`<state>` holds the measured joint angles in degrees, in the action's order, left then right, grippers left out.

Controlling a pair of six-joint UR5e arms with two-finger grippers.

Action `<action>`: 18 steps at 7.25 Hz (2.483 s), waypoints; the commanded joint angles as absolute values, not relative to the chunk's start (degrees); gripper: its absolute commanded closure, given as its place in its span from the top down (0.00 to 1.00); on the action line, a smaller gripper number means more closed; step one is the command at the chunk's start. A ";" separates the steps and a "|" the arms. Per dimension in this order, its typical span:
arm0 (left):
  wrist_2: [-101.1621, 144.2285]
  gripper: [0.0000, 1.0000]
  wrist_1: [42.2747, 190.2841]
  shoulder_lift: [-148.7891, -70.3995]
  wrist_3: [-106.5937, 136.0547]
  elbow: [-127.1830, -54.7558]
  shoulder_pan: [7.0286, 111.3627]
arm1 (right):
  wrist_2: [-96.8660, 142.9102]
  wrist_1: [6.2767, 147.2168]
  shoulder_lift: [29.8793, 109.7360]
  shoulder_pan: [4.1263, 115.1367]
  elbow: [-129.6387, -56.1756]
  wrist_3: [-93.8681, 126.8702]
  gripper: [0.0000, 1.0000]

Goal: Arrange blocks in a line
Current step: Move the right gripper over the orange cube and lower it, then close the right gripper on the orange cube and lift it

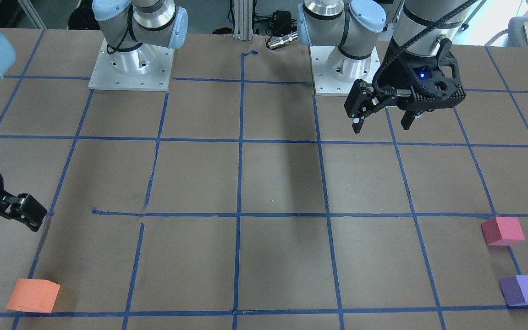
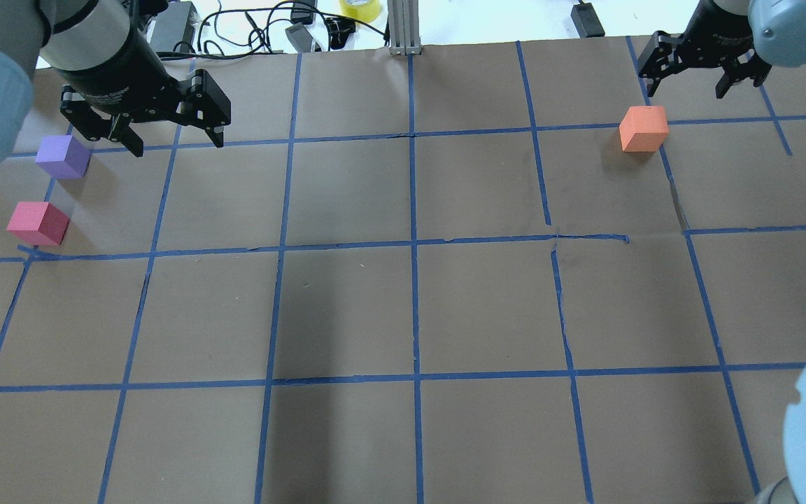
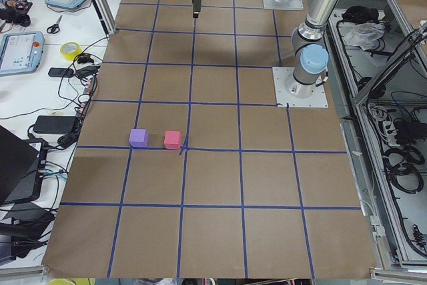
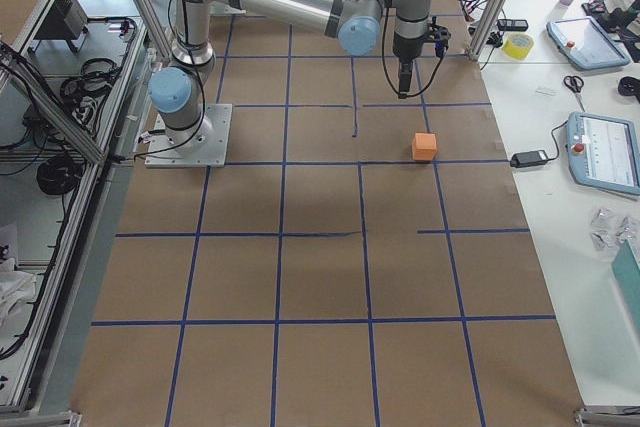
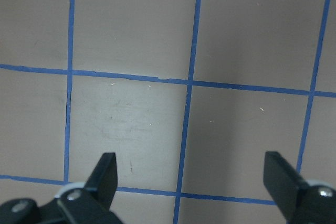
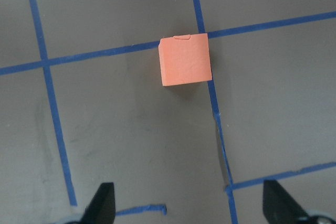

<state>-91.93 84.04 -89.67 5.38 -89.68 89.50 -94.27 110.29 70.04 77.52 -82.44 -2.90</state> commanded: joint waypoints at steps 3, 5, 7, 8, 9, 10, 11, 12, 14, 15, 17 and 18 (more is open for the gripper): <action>-91.93 1.00 84.11 -89.39 5.45 -90.09 89.47 | -94.48 116.98 61.19 76.91 -82.44 -3.08 1.00; -92.02 1.00 84.11 -89.47 5.36 -89.83 89.47 | -94.75 117.07 60.56 76.47 -82.44 -3.16 1.00; -92.02 1.00 84.11 -89.56 5.36 -89.65 89.39 | -94.75 118.73 57.59 76.12 -82.53 -3.16 1.00; -92.02 1.00 84.11 -89.47 5.36 -89.82 89.47 | -94.57 123.00 56.00 75.94 -82.53 -3.16 1.00; -92.11 1.00 84.11 -89.56 5.36 -89.74 89.47 | -94.31 124.26 55.46 75.85 -82.53 -3.08 1.00; -92.11 1.00 84.11 -89.47 5.36 -89.74 89.47 | -93.87 124.97 54.76 75.68 -82.53 -2.90 1.00; -92.11 1.00 84.11 -89.47 5.36 -89.74 89.47 | -93.78 125.15 53.71 75.67 -82.53 -2.81 1.00; -92.02 1.00 84.11 -89.65 5.36 -89.56 89.47 | -93.08 126.72 53.35 75.67 -82.53 -2.90 1.00; -92.11 1.00 84.11 -89.39 5.36 -90.00 89.47 | -92.20 129.27 52.21 75.67 -82.53 -3.08 1.00; -92.20 1.00 84.11 -89.47 5.36 -89.83 89.47 | -92.20 129.37 52.12 75.41 -82.53 -3.08 1.00; -92.11 1.00 84.11 -89.82 5.36 -89.48 89.47 | -92.20 129.90 51.86 75.23 -82.53 -3.34 1.00; -92.11 1.00 84.11 -89.56 5.36 -89.82 89.47 | -92.20 129.99 51.86 75.23 -82.53 -3.34 1.00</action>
<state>-92.14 84.11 -89.63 5.36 -89.68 89.45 -92.20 129.72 51.92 75.28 -82.53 -3.32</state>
